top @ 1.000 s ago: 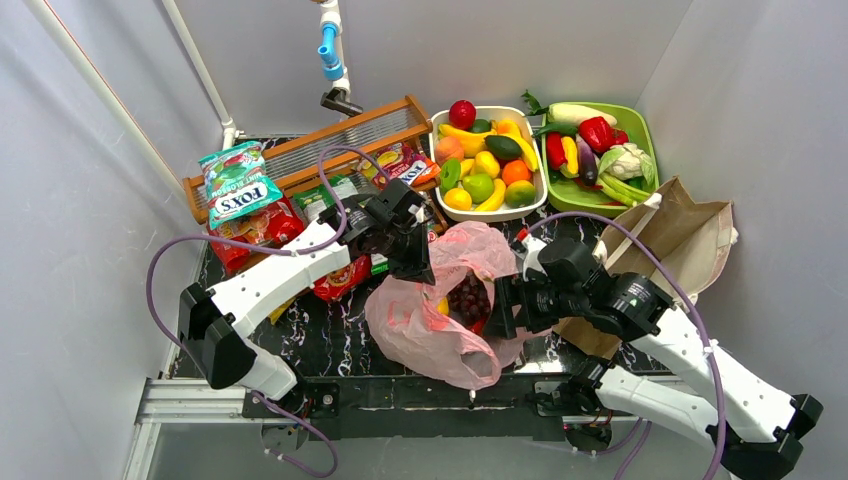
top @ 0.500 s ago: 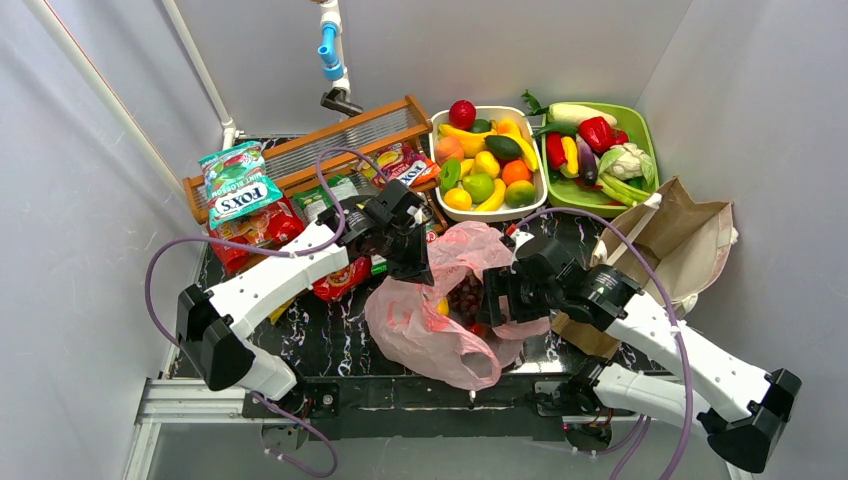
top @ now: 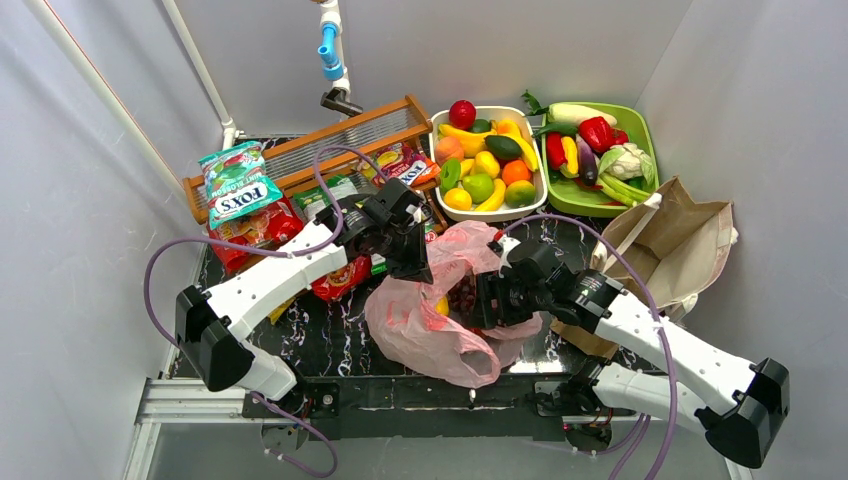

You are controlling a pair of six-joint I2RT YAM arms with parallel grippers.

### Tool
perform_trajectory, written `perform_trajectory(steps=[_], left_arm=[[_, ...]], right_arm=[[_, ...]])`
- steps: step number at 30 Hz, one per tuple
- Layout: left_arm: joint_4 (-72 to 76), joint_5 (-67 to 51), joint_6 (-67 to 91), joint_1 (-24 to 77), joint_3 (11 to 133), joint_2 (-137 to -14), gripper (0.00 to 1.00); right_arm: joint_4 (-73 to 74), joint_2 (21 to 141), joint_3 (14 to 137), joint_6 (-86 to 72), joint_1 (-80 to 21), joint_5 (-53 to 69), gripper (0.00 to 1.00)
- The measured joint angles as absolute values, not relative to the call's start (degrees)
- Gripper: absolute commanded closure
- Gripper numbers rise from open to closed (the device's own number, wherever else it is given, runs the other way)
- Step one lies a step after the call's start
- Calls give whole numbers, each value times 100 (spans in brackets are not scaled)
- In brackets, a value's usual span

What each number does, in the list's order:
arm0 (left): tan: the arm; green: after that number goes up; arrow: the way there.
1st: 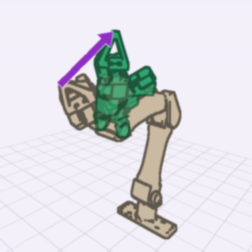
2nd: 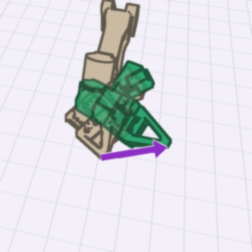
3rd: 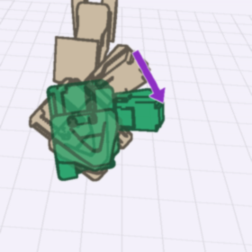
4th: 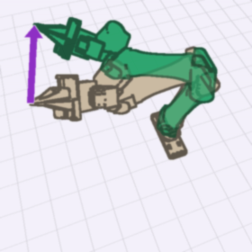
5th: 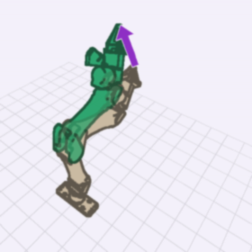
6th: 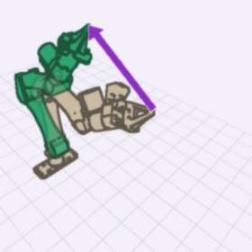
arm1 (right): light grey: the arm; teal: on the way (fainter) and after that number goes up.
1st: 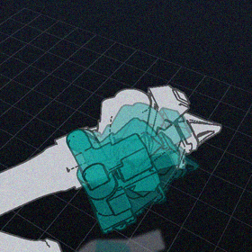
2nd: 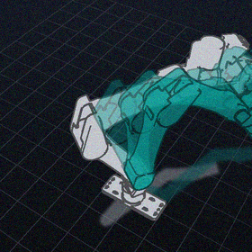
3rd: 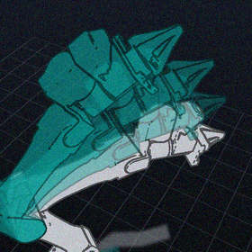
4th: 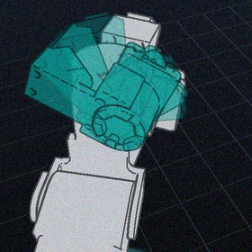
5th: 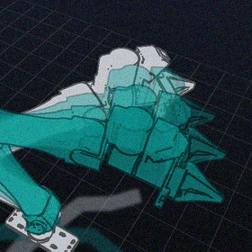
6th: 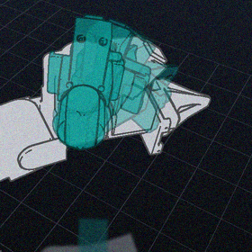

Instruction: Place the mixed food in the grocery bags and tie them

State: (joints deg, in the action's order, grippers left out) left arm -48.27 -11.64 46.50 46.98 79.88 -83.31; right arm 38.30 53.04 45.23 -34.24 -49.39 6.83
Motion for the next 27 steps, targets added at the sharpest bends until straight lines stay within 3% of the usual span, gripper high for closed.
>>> perform_trajectory(steps=[4,9,15,17,18,21,23,27], left_arm=[[-4838,-1151,4650,4698,8125,-8331,100],[-4890,-1127,4648,4698,8326,-8337,100],[-5013,-1087,4639,4698,8582,-8412,100],[-5052,-1059,4628,4698,8632,-8433,100],[-5076,-1046,4626,4698,8648,-8433,100],[-5186,-1002,4615,4698,8718,-8433,100],[-5288,-967,4609,4698,8792,-8433,93],[-5640,-834,4506,4698,9072,-8436,59]], right_arm=[[3719,5306,4508,-3404,-5039,827,25],[3575,5175,4462,-3404,-5113,917,34],[3542,5288,4414,-3336,-5223,1046,71],[3566,5310,4414,-3315,-5271,1072,92],[3592,5308,4423,-3304,-5293,1076,97],[3763,5306,4576,-3304,-5301,1133,99],[3852,5284,4764,-3323,-5301,1155,99],[4014,5146,5367,-3345,-5301,1249,99]])
